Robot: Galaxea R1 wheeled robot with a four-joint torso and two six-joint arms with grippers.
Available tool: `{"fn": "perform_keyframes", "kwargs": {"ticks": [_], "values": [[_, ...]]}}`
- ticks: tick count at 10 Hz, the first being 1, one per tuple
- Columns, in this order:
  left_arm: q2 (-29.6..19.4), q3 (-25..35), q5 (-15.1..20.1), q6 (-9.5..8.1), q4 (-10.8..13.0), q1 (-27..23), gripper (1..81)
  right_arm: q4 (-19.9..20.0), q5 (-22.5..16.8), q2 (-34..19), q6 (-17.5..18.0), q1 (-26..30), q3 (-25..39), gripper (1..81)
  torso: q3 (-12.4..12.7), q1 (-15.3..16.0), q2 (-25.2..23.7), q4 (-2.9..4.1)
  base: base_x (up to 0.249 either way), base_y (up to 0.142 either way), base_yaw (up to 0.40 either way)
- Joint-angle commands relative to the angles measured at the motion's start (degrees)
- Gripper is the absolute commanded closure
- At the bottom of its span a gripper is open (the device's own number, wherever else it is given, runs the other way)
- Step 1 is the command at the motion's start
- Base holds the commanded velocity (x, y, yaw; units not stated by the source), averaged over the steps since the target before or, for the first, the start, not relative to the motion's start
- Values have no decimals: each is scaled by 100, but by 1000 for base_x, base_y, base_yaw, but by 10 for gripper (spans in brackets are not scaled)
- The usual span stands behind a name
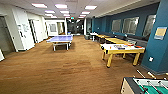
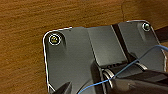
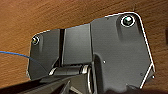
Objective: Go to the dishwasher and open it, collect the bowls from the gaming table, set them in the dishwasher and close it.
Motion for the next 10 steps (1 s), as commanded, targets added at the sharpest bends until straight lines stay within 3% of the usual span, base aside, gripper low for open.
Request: {"fn": "perform_keyframes", "kwargs": {"ticks": [1, 10], "values": [[-2, -11, 256, 29, 22, -320, 10, -23, -272, 47, 5, 288, 29, 10, 0, 5, 0, 0, 189, 0, 0], [24, -2, 256, 29, 66, -319, 10, -15, -263, 29, 5, 288, 29, 10, 0, 5, -2, 0, 190, 0, 0]]}}
